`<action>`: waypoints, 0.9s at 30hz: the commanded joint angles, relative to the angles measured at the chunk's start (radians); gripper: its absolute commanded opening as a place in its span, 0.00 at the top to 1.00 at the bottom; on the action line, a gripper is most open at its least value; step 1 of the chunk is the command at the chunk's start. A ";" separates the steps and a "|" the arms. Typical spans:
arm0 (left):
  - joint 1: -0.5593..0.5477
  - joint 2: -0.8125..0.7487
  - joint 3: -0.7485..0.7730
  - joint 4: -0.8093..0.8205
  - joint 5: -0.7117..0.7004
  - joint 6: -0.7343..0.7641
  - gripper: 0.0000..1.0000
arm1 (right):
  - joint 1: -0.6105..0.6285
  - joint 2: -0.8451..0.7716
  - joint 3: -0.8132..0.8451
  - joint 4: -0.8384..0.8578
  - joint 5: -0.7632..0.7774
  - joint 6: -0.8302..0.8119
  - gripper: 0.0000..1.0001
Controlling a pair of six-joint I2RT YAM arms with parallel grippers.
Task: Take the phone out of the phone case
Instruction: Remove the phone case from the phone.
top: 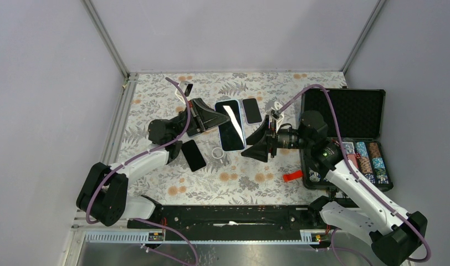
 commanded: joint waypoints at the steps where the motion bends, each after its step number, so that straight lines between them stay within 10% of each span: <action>1: 0.003 -0.026 0.048 0.059 -0.001 0.030 1.00 | 0.000 -0.024 0.035 0.081 -0.064 0.026 0.40; 7: 0.003 -0.031 0.048 0.061 0.002 0.026 1.00 | 0.000 -0.005 0.068 0.047 -0.088 0.020 0.46; 17: 0.002 -0.096 0.027 0.062 -0.012 -0.037 1.00 | 0.000 0.040 0.112 -0.117 -0.111 -0.185 1.00; 27: 0.001 -0.058 0.036 0.050 0.037 -0.077 1.00 | 0.001 0.086 0.171 -0.301 -0.197 -0.441 1.00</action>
